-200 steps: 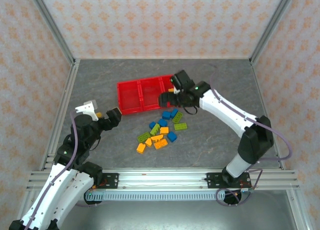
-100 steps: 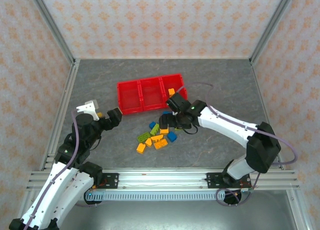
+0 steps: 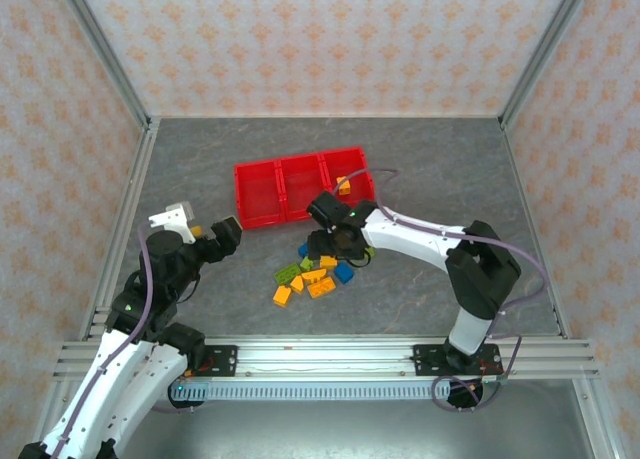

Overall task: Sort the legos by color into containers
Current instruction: Pick up the lego from the center of the table.

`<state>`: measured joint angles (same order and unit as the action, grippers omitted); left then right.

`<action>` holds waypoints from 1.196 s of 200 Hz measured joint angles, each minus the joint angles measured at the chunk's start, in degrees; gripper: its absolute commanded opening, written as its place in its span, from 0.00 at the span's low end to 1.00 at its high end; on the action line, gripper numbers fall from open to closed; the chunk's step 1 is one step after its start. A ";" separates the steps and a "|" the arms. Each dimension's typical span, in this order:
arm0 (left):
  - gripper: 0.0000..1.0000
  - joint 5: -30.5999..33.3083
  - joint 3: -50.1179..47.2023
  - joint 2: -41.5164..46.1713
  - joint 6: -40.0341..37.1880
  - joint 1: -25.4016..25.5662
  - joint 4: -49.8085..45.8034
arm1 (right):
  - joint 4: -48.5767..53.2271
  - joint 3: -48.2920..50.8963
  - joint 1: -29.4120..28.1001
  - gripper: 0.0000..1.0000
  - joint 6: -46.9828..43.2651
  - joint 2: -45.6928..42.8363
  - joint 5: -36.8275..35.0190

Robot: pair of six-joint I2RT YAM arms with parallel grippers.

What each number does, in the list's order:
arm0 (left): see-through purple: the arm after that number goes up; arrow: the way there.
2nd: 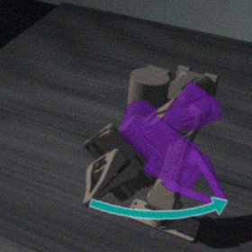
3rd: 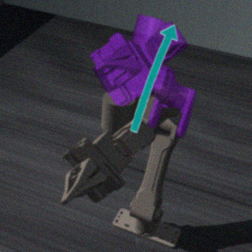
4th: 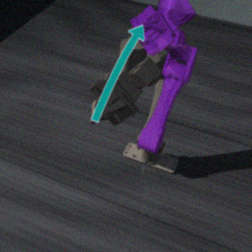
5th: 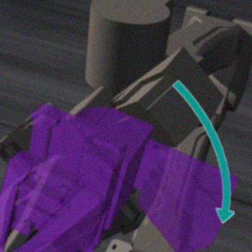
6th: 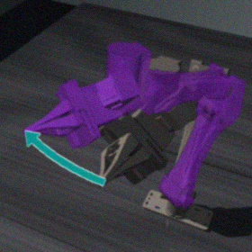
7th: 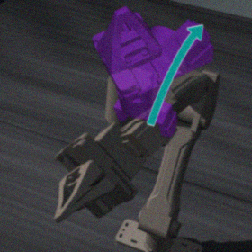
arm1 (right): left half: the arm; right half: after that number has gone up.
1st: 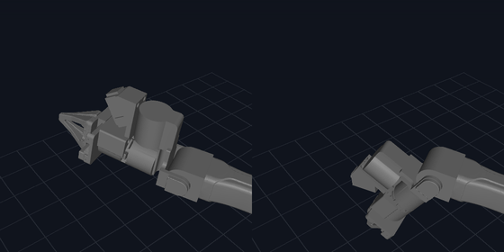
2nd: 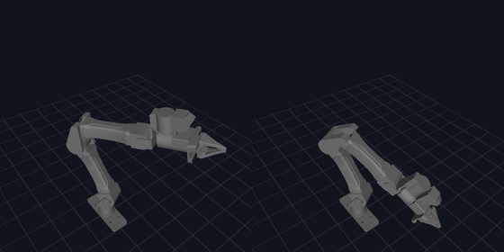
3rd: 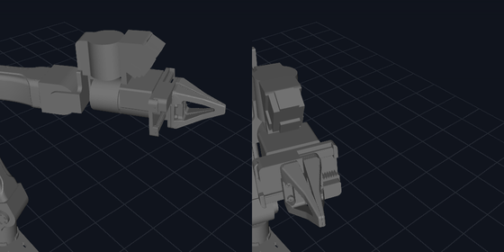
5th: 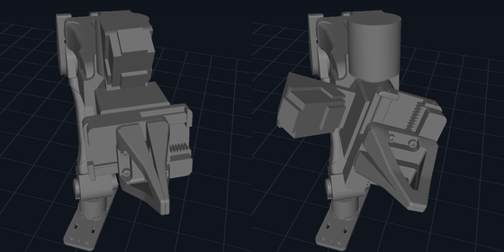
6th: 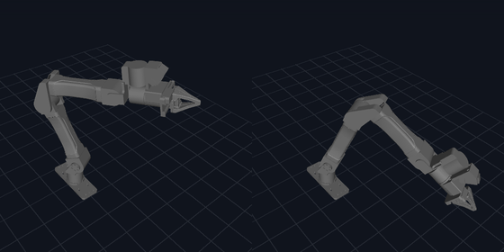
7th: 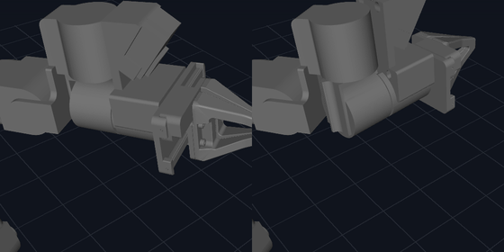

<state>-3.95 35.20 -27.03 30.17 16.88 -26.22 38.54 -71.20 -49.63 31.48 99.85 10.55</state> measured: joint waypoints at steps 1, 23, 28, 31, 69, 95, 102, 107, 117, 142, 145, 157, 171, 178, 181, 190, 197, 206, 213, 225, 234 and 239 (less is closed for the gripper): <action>0.99 0.00 0.00 0.00 0.00 0.00 0.00 | 0.00 -0.07 0.00 0.79 0.02 0.07 -0.04; 0.99 0.00 0.00 0.02 0.00 0.00 -0.15 | -0.22 -0.94 0.00 0.79 -0.07 1.97 -0.50; 0.99 0.00 0.00 0.02 0.00 0.00 -0.15 | -0.22 -1.05 0.00 0.79 -0.20 2.38 -0.59; 0.99 0.00 0.00 0.02 0.00 0.00 -0.15 | -0.24 -1.09 0.00 0.79 -0.20 2.58 -0.68; 0.99 0.11 0.00 0.07 0.00 0.02 -0.15 | 0.02 -2.03 0.00 0.76 -0.17 5.03 -2.58; 0.99 0.17 0.00 0.17 0.00 0.02 -0.15 | 0.02 -2.03 0.00 0.73 -0.15 5.31 -3.30; 0.99 0.17 0.00 0.35 0.00 0.00 -0.13 | 0.02 -2.03 0.00 0.72 -0.17 5.42 -3.30; 0.99 0.17 0.00 0.44 0.00 0.02 -0.13 | 0.00 -2.03 0.00 0.71 -0.22 5.49 -3.30; 0.99 0.17 0.00 0.57 0.00 0.00 -0.11 | 0.02 -2.03 0.00 0.69 -0.15 5.66 -3.28; 0.99 0.17 -0.02 0.70 0.00 0.00 -0.11 | -0.02 -2.03 0.00 0.67 -0.17 5.75 -3.23; 0.99 0.17 -0.02 0.70 0.00 0.00 -0.13 | -0.02 -2.03 0.00 0.66 -0.17 5.75 -3.23; 0.99 0.17 -0.02 0.70 0.00 0.02 -0.11 | -0.02 -2.03 -0.02 0.66 -0.17 5.75 -3.26; 0.99 0.15 -0.02 0.70 0.00 0.00 -0.11 | -0.02 -2.03 -0.11 0.66 -0.17 5.75 -3.26; 0.99 0.15 -0.02 0.70 0.00 0.00 -0.11 | -0.02 -2.03 -0.11 0.66 -0.17 5.75 -3.26; 0.99 0.15 -0.02 0.70 0.00 0.02 -0.11 | -0.02 -2.03 -0.11 0.66 -0.15 5.75 -3.26; 0.99 0.15 -0.02 0.70 0.00 0.00 -0.11 | -0.04 -1.99 -0.11 0.66 -0.15 5.75 -3.26; 0.99 0.13 -0.02 0.70 0.00 0.00 -0.11 | -0.09 -1.90 -0.11 0.66 -0.15 5.75 -3.26; 0.99 0.11 -0.02 0.70 -0.02 0.02 -0.11 | -0.35 -1.62 -0.11 0.66 -0.15 5.75 -3.26; 0.99 0.11 -0.02 0.70 -0.02 0.00 -0.11 | -0.46 -1.36 -0.11 0.66 -0.13 5.75 -3.28; 0.99 -0.02 -0.02 0.70 -0.02 0.00 -0.11 | -0.61 -0.81 -0.11 0.66 0.00 5.75 -3.23; 0.99 -0.04 -0.02 0.70 -0.02 0.00 -0.09 | -0.92 -0.44 -0.11 0.66 0.02 5.75 -3.23; 0.99 -0.04 -0.02 0.70 -0.02 0.02 -0.09 | -1.11 -0.11 -0.11 0.66 0.02 5.75 -3.19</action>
<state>-3.99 35.18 -26.33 30.15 16.91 -26.30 37.43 -71.31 -49.74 31.51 105.60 7.35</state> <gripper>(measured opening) 0.992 0.662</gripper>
